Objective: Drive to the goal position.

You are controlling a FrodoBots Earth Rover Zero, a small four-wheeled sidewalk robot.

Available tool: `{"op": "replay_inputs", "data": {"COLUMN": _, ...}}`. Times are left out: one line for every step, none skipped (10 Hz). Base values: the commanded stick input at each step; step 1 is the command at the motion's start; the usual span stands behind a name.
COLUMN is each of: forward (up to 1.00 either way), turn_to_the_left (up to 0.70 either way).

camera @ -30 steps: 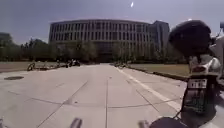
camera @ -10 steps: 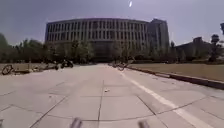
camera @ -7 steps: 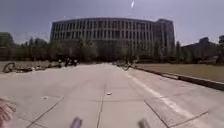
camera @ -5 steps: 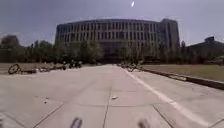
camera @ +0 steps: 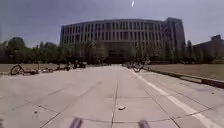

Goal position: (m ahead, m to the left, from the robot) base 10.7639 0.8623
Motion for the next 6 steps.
{"op": "replay_inputs", "data": {"forward": 1.0, "turn_to_the_left": 0.0}}
{"op": "replay_inputs", "data": {"forward": 1.0, "turn_to_the_left": 0.0}}
{"op": "replay_inputs", "data": {"forward": 1.0, "turn_to_the_left": 0.0}}
{"op": "replay_inputs", "data": {"forward": 1.0, "turn_to_the_left": 0.0}}
{"op": "replay_inputs", "data": {"forward": 1.0, "turn_to_the_left": 0.0}}
{"op": "replay_inputs", "data": {"forward": 1.0, "turn_to_the_left": 0.0}}
